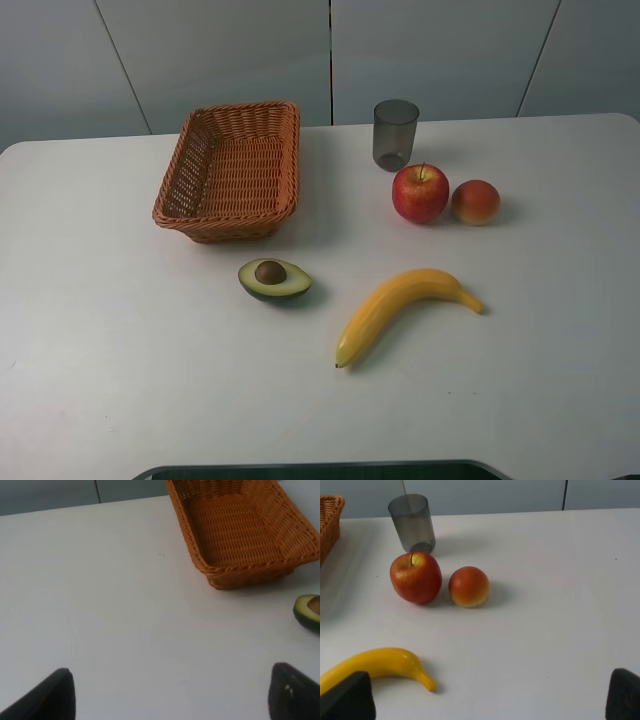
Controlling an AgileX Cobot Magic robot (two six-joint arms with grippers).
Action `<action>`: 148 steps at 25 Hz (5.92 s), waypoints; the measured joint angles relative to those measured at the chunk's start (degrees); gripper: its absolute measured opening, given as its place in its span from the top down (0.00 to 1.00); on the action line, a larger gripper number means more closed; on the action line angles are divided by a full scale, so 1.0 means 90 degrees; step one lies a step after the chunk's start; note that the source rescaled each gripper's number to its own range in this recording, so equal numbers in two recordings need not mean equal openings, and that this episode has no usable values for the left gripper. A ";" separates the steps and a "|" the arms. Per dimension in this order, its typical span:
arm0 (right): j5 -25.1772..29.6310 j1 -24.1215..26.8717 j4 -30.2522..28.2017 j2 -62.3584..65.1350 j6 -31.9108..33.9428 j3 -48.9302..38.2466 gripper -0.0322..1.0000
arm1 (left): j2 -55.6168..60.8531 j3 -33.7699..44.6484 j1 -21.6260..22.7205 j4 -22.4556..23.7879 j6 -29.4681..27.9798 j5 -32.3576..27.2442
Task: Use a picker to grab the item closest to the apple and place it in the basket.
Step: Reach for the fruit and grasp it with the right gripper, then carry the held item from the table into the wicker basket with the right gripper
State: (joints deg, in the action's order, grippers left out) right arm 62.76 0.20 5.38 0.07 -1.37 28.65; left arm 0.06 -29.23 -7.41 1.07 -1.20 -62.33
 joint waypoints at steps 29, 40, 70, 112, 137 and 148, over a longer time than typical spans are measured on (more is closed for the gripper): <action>-0.0506 -0.0192 -0.0030 -0.2317 -0.1321 0.1197 0.00 | 0.0000 0.0000 0.0000 0.0000 0.0000 0.0000; -0.1275 -0.0585 -0.0111 -0.6307 -0.3260 0.2355 0.00 | 0.0000 0.0000 0.0000 0.0000 0.0000 0.0000; -0.2160 -0.0797 0.0510 -1.2416 -0.7040 0.4671 0.00 | 0.0000 0.0000 0.0000 0.0000 0.0000 0.0000; -0.2731 -0.0834 0.0297 -1.3521 -0.6926 0.4966 0.00 | 0.0000 0.0000 0.0000 0.0000 0.0038 0.0000; -0.2617 -0.0834 0.0283 -1.3602 -0.6917 0.4978 0.96 | 0.0000 0.0000 0.0000 0.0000 0.0027 0.0000; -0.1776 -0.0834 -0.0045 -1.2592 -0.5594 0.4978 0.96 | 0.0000 0.0000 0.0000 0.0000 0.0014 0.0000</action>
State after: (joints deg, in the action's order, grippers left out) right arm 46.78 -7.30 4.97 -113.26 -51.71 73.45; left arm 0.06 -29.23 -7.41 1.07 -1.08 -62.33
